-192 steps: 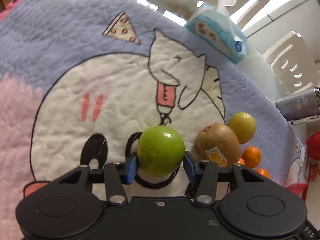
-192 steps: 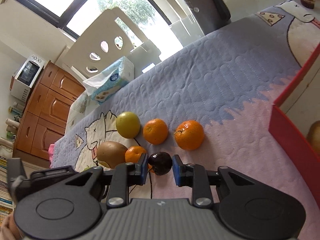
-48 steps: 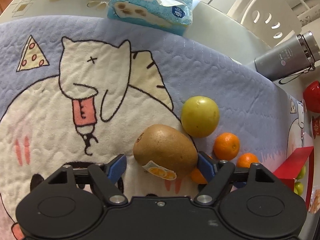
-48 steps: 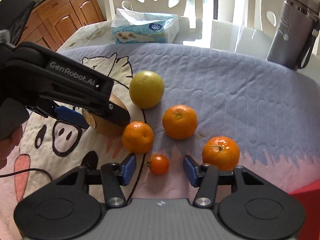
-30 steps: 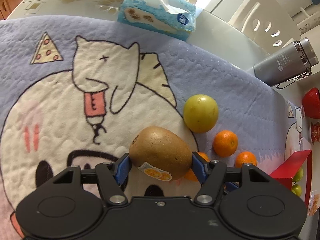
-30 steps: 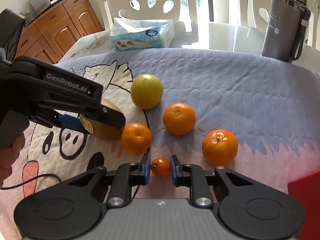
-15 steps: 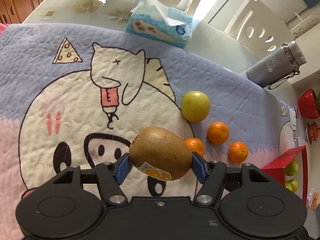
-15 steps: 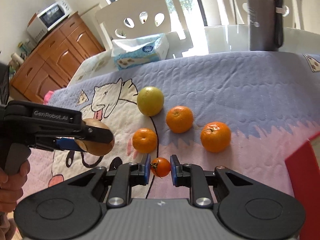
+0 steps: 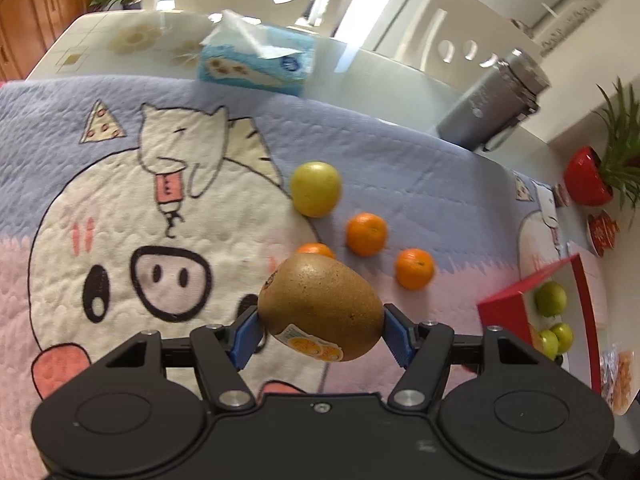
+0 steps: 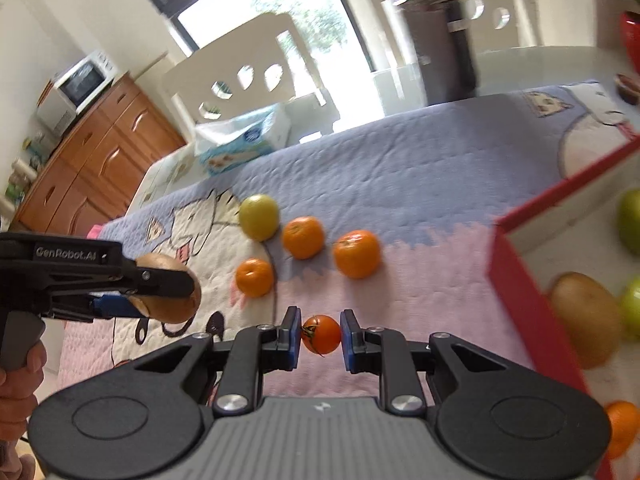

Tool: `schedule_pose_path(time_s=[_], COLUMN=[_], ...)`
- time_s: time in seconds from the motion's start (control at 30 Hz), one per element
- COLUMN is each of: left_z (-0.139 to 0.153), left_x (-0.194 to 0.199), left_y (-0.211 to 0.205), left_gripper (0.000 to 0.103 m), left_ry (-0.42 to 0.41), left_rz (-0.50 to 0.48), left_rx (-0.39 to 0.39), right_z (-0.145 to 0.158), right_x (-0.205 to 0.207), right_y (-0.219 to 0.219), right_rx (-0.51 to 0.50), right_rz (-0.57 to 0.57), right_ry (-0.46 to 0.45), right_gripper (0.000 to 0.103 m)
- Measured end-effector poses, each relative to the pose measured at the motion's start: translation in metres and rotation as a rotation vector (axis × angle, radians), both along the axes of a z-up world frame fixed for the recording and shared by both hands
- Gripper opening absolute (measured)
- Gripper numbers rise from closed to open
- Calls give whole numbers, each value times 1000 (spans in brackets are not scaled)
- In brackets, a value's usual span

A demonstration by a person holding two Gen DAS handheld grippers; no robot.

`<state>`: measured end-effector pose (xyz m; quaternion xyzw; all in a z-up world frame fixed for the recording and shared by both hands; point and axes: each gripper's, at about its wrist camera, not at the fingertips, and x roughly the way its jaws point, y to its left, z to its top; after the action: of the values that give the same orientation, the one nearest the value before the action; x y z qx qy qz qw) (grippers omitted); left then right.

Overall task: Organize fruits
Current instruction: 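Carry the kiwi and tomato into the box and open both tools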

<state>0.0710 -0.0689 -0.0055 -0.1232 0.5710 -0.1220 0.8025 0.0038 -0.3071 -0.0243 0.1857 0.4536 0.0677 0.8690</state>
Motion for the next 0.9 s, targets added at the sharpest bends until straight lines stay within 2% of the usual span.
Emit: schedule_pose_path(time_s=[0.27,0.5,0.7,0.9], left_z=[14,30,39,37], left_x=[-12,-13,-19,-32], left_y=[-46,-105,-169,-228], left_gripper=[75,75,75,75], left_ry=[-12,-41,-59,-60], left_rz=[-88,-206,-340,-472], left_rx=[-40,-48,-53,-54], right_z=[15,32,27,15], right_x=[-39,-82,-123,-160], right_y=[-71,-149,-204,-238], right_rx=[24,14,6,19], right_rz=[-199,-412,-586,-679], right_ry=[-51,-112,-106,-82], right_gripper=[23,23,23,23])
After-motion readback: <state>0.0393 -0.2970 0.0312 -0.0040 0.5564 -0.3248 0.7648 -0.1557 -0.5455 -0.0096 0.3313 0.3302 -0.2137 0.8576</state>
